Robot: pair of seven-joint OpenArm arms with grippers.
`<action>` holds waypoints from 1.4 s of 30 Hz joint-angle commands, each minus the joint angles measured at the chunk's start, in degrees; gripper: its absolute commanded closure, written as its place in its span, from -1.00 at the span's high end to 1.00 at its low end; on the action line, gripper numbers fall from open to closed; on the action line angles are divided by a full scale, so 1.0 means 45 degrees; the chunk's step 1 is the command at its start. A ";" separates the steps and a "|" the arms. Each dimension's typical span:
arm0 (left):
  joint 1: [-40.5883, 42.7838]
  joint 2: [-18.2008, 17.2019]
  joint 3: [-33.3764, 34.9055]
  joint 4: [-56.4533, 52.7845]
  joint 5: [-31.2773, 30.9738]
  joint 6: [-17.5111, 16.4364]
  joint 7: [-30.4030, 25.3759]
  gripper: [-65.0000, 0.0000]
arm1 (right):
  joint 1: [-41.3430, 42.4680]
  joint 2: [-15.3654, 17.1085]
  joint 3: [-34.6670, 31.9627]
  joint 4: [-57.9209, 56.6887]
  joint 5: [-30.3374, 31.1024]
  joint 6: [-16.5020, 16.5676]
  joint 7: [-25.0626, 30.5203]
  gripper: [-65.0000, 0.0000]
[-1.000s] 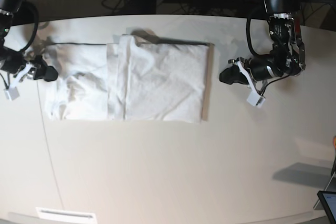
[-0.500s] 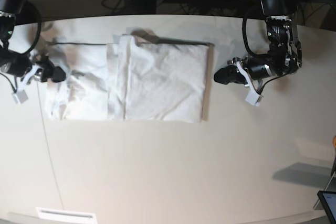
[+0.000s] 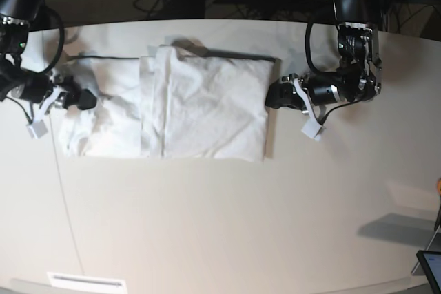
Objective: Fold the T-shirt properly
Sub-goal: 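Grasp opposite ends of the folded shirt with both grippers, then lift the right gripper's end and fold it over toward the left gripper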
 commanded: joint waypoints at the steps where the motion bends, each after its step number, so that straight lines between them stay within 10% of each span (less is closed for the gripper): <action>1: 0.0064 -0.0066 0.0133 -0.0104 0.1456 0.0162 0.0959 -0.96 | 0.0143 0.0199 0.0067 0.0146 0.0168 0.0013 -0.0058 -0.21; 6: -0.0054 0.0188 0.0153 -0.0104 0.1475 0.0162 0.0959 -0.96 | 0.0143 0.0199 0.0067 0.0146 0.0148 -0.0046 0.0000 -1.00; 25: -0.1519 0.1673 0.1872 -0.1100 0.1534 0.0162 0.0920 -0.96 | -0.0326 0.0785 0.0986 0.5186 0.0148 -0.3758 -0.0664 -0.99; 42: -0.2359 0.2376 0.2634 -0.1823 0.1534 0.0162 0.0920 -0.96 | -0.0756 0.0785 -0.1613 0.8644 0.0207 -0.3856 -0.0683 -0.99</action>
